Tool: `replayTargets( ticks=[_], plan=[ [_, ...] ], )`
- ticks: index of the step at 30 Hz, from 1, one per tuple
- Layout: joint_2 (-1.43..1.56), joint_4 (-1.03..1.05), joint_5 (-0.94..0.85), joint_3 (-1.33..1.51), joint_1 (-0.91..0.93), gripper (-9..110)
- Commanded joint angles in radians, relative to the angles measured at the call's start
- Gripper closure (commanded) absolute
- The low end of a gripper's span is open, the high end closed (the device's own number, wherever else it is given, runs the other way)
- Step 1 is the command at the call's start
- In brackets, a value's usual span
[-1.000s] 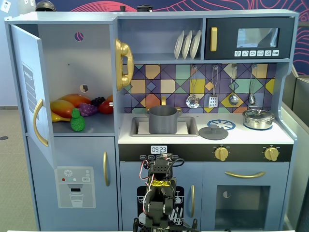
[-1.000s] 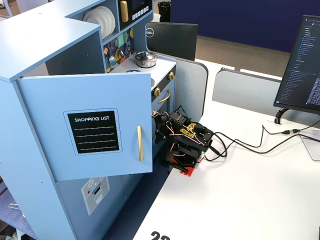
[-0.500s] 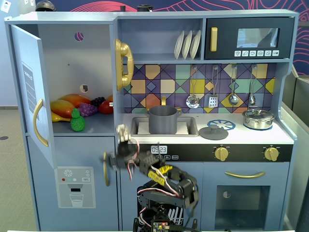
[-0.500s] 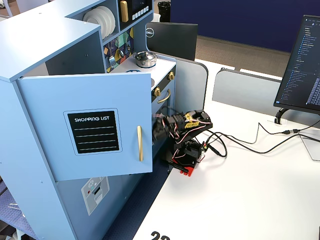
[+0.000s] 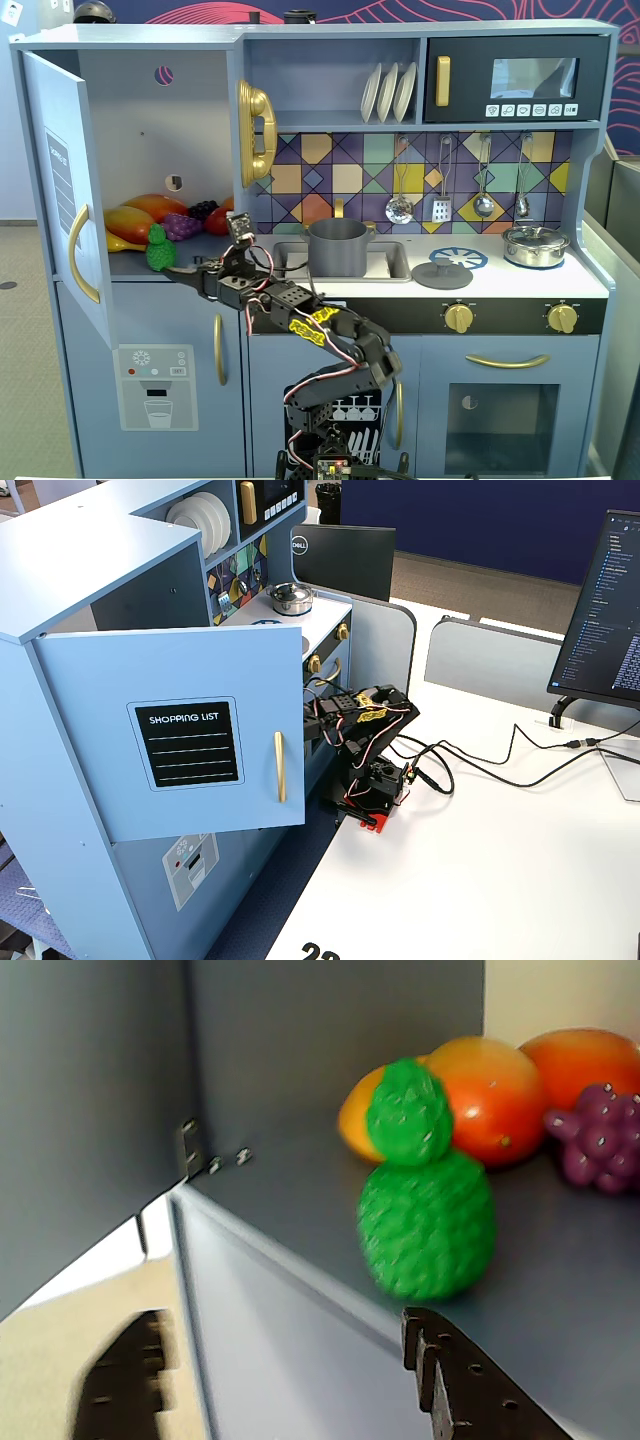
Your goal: Pick up the green pineapple from the left cabinet and place it in the gray recipient
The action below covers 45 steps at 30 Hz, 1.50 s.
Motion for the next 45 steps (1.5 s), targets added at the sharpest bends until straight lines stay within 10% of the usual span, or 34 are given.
replayTargets(
  ticks=[1, 39, 45],
  plan=[
    [-0.081, -0.132, 0.038, -0.078, 0.032, 67],
    [-0.770, -0.222, 0.038, -0.621, 0.106, 61],
    [-0.833, -0.230, 0.002, -0.695, 0.071, 91]
  ],
)
